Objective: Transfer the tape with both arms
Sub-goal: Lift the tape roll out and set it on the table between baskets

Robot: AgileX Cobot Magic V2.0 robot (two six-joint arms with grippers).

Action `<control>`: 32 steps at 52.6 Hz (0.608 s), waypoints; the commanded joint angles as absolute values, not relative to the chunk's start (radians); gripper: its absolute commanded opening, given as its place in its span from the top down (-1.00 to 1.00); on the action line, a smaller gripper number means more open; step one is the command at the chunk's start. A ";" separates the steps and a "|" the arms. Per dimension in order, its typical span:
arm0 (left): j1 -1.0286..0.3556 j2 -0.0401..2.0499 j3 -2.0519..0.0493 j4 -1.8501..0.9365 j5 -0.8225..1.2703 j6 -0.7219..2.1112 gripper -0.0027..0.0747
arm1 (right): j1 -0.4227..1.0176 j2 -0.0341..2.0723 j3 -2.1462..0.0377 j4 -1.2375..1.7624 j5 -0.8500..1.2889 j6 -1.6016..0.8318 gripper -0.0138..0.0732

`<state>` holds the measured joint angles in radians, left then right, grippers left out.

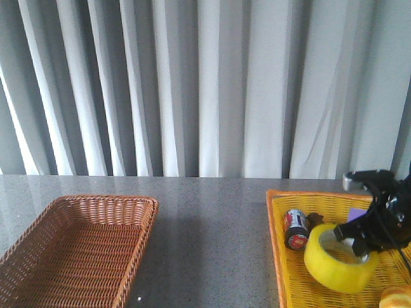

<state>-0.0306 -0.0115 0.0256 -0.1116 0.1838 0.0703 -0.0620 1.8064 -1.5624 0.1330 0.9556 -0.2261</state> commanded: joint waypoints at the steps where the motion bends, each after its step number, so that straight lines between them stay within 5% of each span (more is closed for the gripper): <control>1: -0.031 -0.007 -0.002 -0.116 0.104 0.062 0.95 | -0.066 1.637 -1.600 0.290 0.850 -0.297 0.70; 13: -0.031 -0.007 -0.002 -0.116 0.104 0.062 0.95 | 0.043 1.555 -1.600 0.747 0.820 -0.645 0.69; 32: -0.031 -0.007 -0.002 -0.116 0.104 0.062 0.95 | 0.308 1.787 -1.600 0.693 0.653 -0.675 0.69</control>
